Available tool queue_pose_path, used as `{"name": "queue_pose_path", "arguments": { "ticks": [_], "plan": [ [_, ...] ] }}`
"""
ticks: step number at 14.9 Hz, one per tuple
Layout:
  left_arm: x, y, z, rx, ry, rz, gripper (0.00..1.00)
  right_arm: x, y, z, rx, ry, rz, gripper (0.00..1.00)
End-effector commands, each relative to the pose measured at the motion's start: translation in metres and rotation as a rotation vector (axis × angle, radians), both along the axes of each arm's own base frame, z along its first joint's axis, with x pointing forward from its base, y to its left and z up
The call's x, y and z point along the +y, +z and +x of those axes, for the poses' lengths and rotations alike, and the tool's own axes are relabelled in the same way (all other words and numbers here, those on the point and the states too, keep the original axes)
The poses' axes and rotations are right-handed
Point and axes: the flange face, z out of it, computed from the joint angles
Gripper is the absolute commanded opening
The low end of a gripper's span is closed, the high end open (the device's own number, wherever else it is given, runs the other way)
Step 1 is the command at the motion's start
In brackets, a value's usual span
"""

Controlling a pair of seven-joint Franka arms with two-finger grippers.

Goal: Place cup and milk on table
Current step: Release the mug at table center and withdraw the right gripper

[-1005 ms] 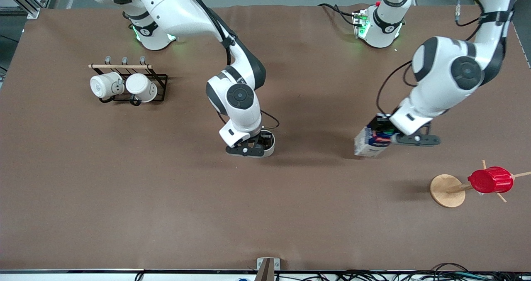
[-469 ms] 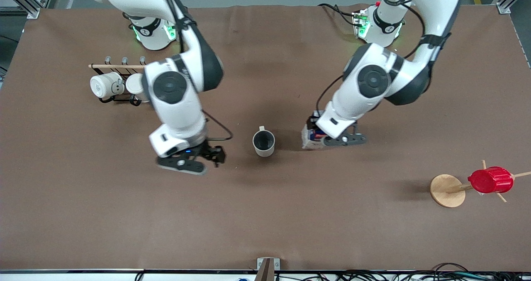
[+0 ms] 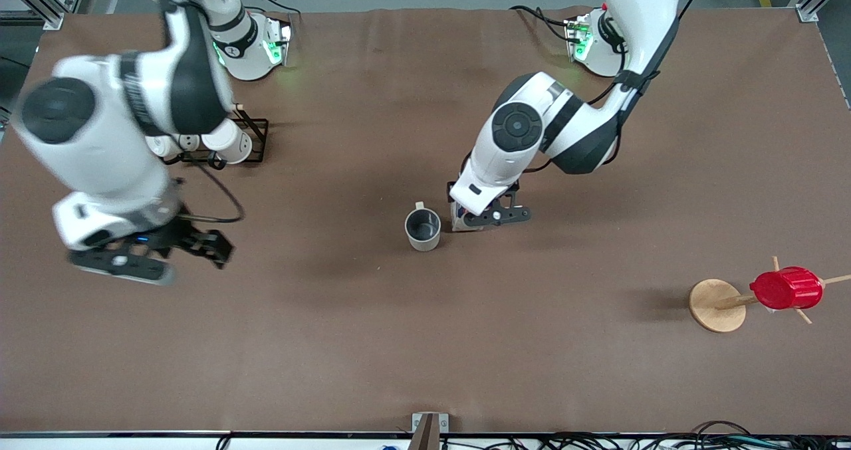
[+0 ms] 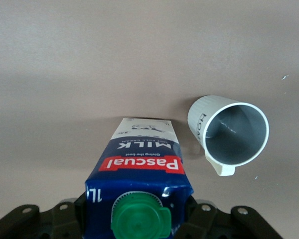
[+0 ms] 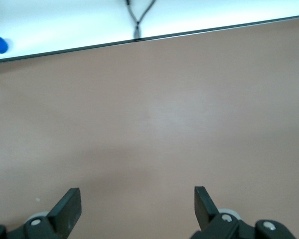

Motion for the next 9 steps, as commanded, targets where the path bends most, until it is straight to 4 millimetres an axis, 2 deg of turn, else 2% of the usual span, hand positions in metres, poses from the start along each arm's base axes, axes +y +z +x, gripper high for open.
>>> {"name": "queue_pose_path", "arguments": {
  "ticks": [1, 3, 6, 9],
  "plan": [
    [-0.002, -0.004, 0.014, -0.008, -0.012, 0.050, 0.56, -0.070, 0.032, -0.023, 0.059, 0.023, 0.034, 1.00],
    [-0.001, -0.013, 0.019, -0.028, -0.035, 0.080, 0.56, -0.114, 0.050, -0.038, 0.100, 0.058, 0.062, 1.00],
    [-0.002, -0.016, 0.026, -0.036, -0.048, 0.079, 0.56, -0.168, 0.076, -0.063, 0.121, 0.049, 0.100, 1.00],
    [-0.002, -0.012, 0.027, -0.042, -0.082, 0.073, 0.57, -0.207, 0.092, -0.087, 0.141, 0.038, 0.118, 1.00]
  ]
}}
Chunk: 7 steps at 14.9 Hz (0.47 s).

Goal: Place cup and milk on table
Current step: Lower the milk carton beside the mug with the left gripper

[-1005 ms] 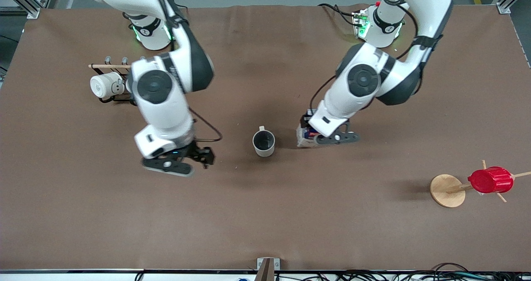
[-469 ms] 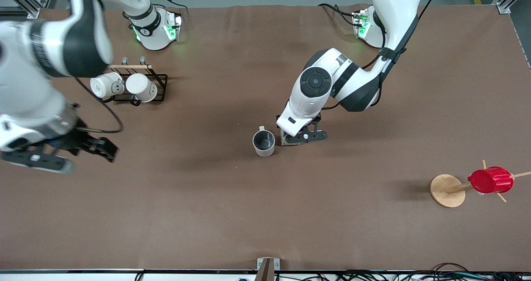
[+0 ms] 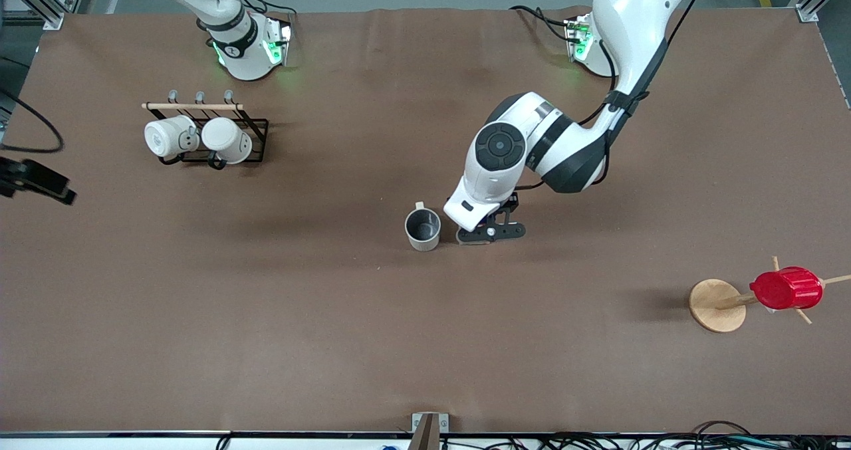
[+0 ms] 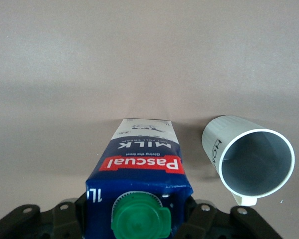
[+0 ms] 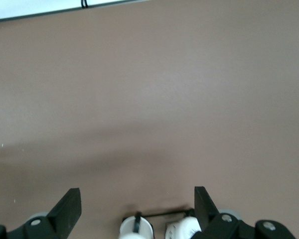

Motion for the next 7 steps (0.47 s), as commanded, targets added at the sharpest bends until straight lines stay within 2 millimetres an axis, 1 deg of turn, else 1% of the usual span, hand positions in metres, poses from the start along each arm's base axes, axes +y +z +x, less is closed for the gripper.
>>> {"name": "queue_pose_path", "arguments": {
  "ticks": [1, 2, 5, 6, 7],
  "plan": [
    [-0.002, 0.006, 0.005, -0.014, -0.041, 0.011, 0.57, -0.018, 0.010, -0.026, 0.024, -0.001, 0.024, 1.00],
    [-0.002, 0.008, 0.006, -0.017, -0.055, 0.007, 0.58, -0.020, 0.013, -0.030, 0.030, -0.002, 0.032, 1.00],
    [-0.003, 0.008, 0.005, -0.014, -0.060, 0.003, 0.58, 0.005, 0.013, -0.029, 0.043, 0.036, 0.030, 1.00],
    [-0.003, 0.008, 0.005, -0.016, -0.059, 0.001, 0.59, 0.007, 0.016, -0.030, 0.040, 0.034, 0.019, 1.00],
    [-0.003, 0.007, 0.005, -0.015, -0.061, -0.001, 0.60, 0.008, 0.014, -0.031, 0.042, 0.030, 0.025, 1.00]
  ]
}}
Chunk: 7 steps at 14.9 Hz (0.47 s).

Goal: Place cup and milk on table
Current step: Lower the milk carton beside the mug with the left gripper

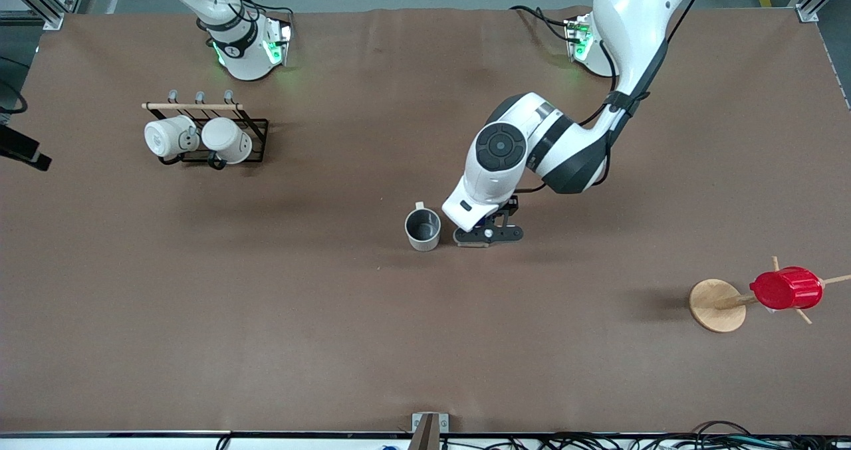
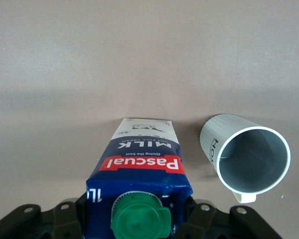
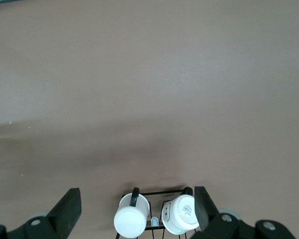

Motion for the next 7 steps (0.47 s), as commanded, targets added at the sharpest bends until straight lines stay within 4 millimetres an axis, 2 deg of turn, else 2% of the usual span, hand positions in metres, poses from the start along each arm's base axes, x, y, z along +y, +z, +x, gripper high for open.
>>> {"name": "queue_pose_path", "arguments": {
  "ticks": [1, 3, 4, 5, 6, 7],
  "plan": [
    [-0.002, 0.003, 0.003, -0.007, -0.026, 0.004, 0.61, 0.010, 0.000, -0.011, 0.004, -0.018, -0.003, 1.00],
    [-0.003, 0.002, 0.002, -0.003, -0.042, 0.000, 0.63, 0.022, 0.004, -0.010, -0.001, -0.050, -0.001, 1.00],
    [-0.004, 0.001, 0.002, -0.003, -0.045, 0.000, 0.69, 0.023, 0.009, -0.009, -0.013, -0.050, -0.006, 1.00],
    [-0.004, 0.000, 0.002, -0.002, -0.056, 0.000, 0.86, 0.024, 0.018, -0.009, -0.032, -0.047, -0.016, 1.00],
    [-0.005, 0.001, 0.001, -0.007, -0.070, 0.001, 0.98, 0.023, 0.021, -0.008, -0.038, -0.052, -0.011, 1.00],
    [-0.006, 0.001, 0.001, -0.007, -0.072, 0.001, 1.00, 0.021, 0.016, -0.009, -0.023, -0.049, -0.011, 1.00]
  ]
}}
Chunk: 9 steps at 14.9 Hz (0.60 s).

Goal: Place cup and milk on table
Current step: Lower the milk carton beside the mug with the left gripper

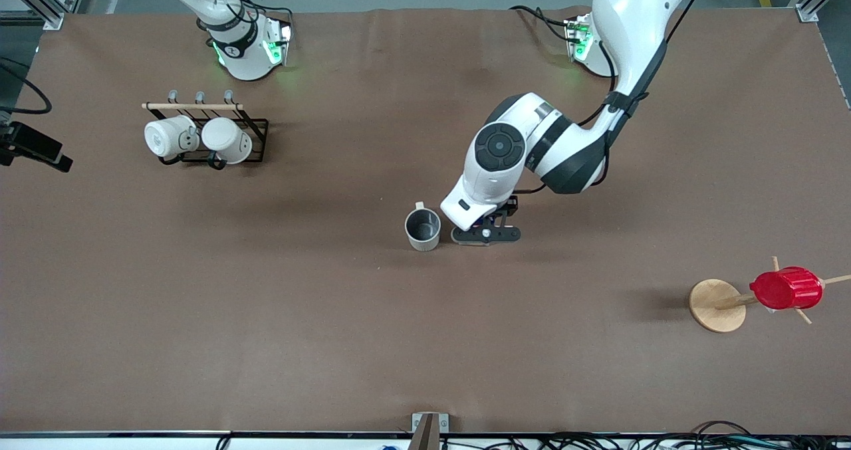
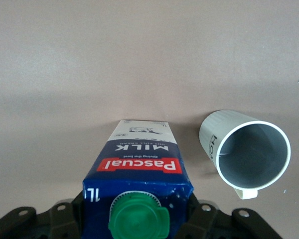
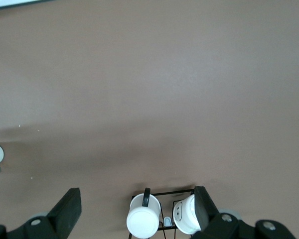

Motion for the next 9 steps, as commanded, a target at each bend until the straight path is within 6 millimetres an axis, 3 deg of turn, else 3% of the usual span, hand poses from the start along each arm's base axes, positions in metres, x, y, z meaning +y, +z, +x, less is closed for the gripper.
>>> {"name": "queue_pose_path", "arguments": {
  "ticks": [1, 3, 7, 9],
  "plan": [
    [-0.002, 0.007, 0.004, -0.017, -0.021, 0.002, 1.00, -0.004, 0.006, -0.009, 0.004, -0.014, -0.010, 1.00],
    [0.002, 0.018, 0.007, -0.027, -0.009, -0.008, 1.00, -0.006, 0.005, -0.009, 0.007, -0.016, -0.015, 1.00],
    [0.008, 0.067, 0.007, -0.078, 0.027, -0.047, 1.00, -0.004, 0.003, -0.009, 0.015, 0.037, -0.015, 1.00],
    [0.029, 0.095, 0.014, -0.107, 0.061, -0.060, 1.00, -0.003, -0.005, -0.010, 0.032, 0.038, -0.015, 1.00]
  ]
}}
